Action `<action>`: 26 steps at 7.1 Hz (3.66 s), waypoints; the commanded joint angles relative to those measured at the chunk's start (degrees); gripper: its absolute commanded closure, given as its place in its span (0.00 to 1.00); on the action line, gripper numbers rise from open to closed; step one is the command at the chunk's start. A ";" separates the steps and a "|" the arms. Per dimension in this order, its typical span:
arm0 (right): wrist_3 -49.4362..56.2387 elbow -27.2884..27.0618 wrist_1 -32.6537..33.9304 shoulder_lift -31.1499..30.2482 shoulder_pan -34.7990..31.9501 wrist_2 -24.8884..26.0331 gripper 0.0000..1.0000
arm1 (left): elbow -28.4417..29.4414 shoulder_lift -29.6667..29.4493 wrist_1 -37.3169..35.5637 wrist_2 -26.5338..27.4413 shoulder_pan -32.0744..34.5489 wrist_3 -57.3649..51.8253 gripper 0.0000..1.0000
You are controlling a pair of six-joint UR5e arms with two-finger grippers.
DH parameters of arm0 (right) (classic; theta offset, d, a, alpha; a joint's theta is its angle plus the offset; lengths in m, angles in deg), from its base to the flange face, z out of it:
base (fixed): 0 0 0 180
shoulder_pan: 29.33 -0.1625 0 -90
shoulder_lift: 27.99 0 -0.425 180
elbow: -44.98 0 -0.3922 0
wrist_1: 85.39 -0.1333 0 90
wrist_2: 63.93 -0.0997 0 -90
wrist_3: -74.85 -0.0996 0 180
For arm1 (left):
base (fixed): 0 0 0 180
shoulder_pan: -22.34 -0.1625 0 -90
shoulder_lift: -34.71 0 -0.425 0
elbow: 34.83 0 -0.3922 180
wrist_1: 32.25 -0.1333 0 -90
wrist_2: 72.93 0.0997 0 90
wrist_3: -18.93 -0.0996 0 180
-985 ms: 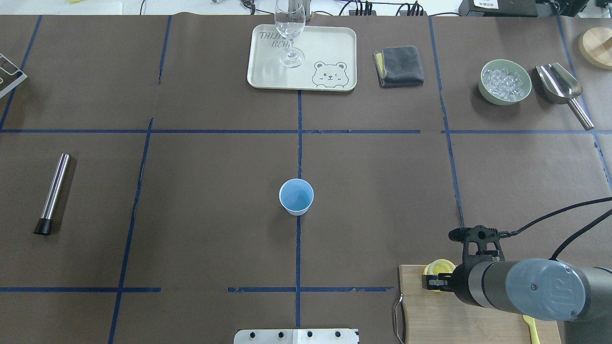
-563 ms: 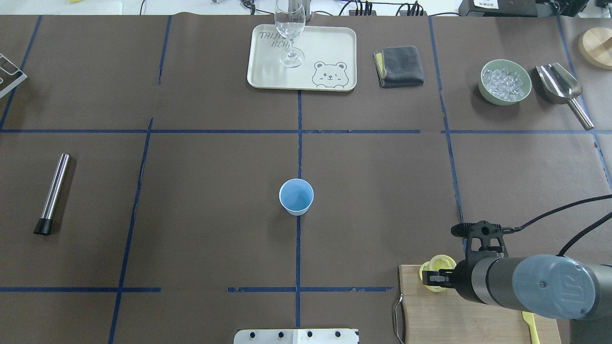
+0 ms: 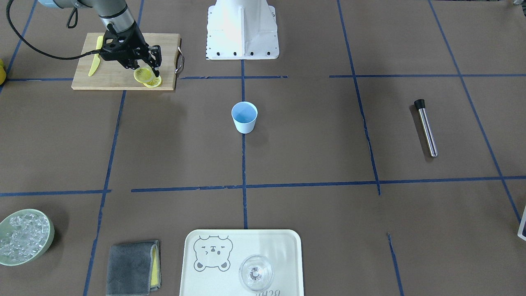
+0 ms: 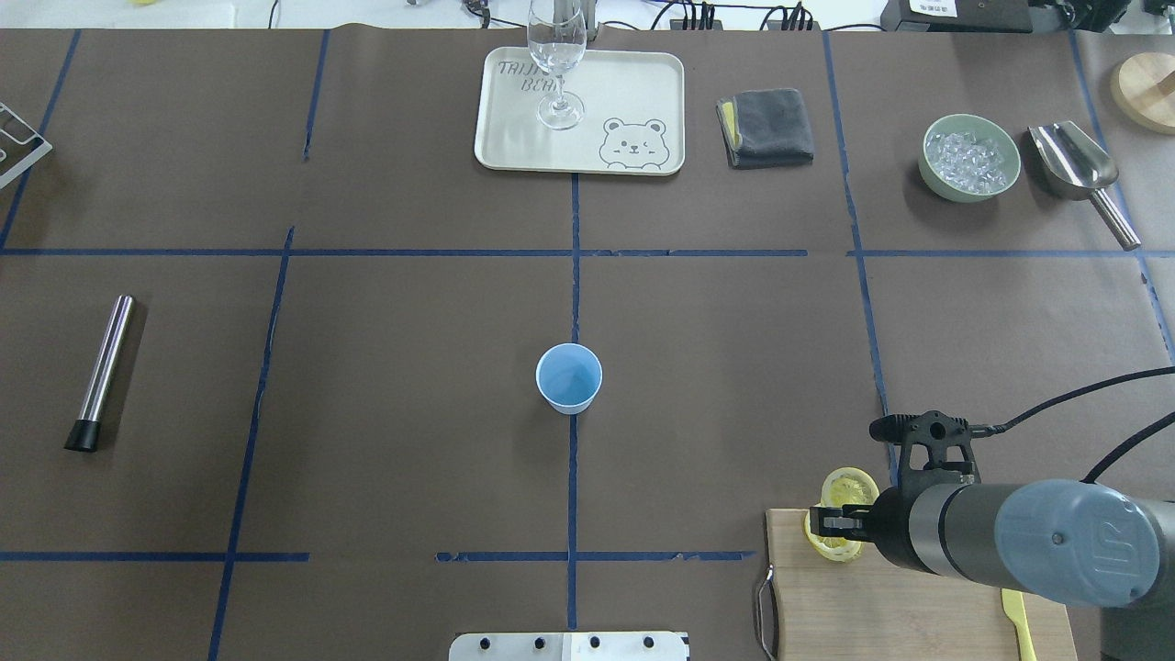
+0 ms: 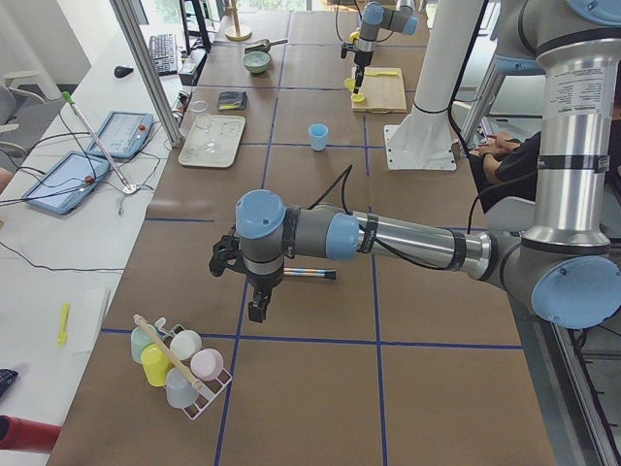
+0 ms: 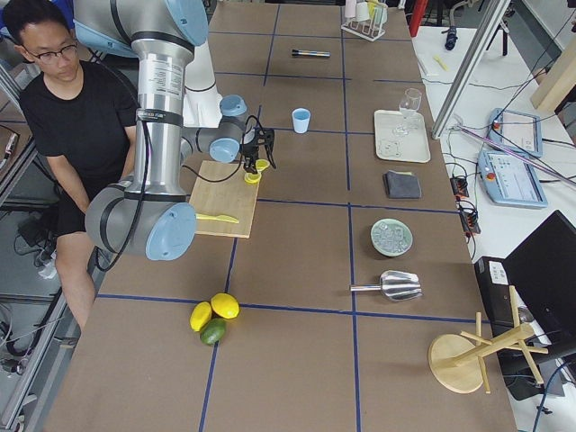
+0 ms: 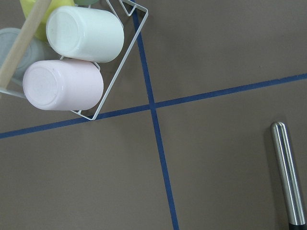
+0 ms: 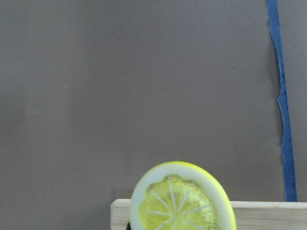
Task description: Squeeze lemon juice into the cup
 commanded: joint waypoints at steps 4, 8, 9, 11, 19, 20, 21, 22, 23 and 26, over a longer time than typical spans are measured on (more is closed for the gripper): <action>0.17 0.23 18.64 18.00 -4.04 1.19 0.46 | 0.29 -0.01 0.00 -0.15 -0.13 0.21 0.00; 0.88 6.45 33.22 38.69 -3.69 11.10 0.46 | 1.35 -0.19 0.26 -0.15 -0.22 0.21 0.00; 0.88 11.78 33.14 43.25 -4.13 11.99 0.46 | 2.13 -0.27 0.35 -0.15 -0.22 0.12 0.00; 2.10 16.55 33.13 47.32 -4.31 13.05 0.46 | 2.93 -0.27 0.35 -0.24 -0.22 0.03 0.00; 3.43 27.48 32.87 53.67 -3.70 12.70 0.14 | 4.60 -1.06 0.44 -0.24 -0.22 -0.23 0.00; 3.34 27.30 32.87 53.67 -3.70 12.62 0.07 | 4.60 -1.06 0.44 -0.24 -0.22 -0.23 0.00; 3.34 27.21 32.96 53.58 -3.70 12.61 0.01 | 4.60 -1.06 0.44 -0.24 -0.22 -0.23 0.00; 3.34 26.86 32.96 53.58 -3.61 12.44 0.00 | 4.60 -1.06 0.44 -0.24 -0.22 -0.23 0.00; 3.34 26.25 32.96 53.58 -3.61 12.00 0.00 | 4.43 -1.24 0.44 -0.24 -0.22 -0.23 0.00; 11.39 18.73 35.32 48.69 -10.17 0.54 0.00 | 1.80 -4.66 0.09 0.37 -2.04 8.87 0.00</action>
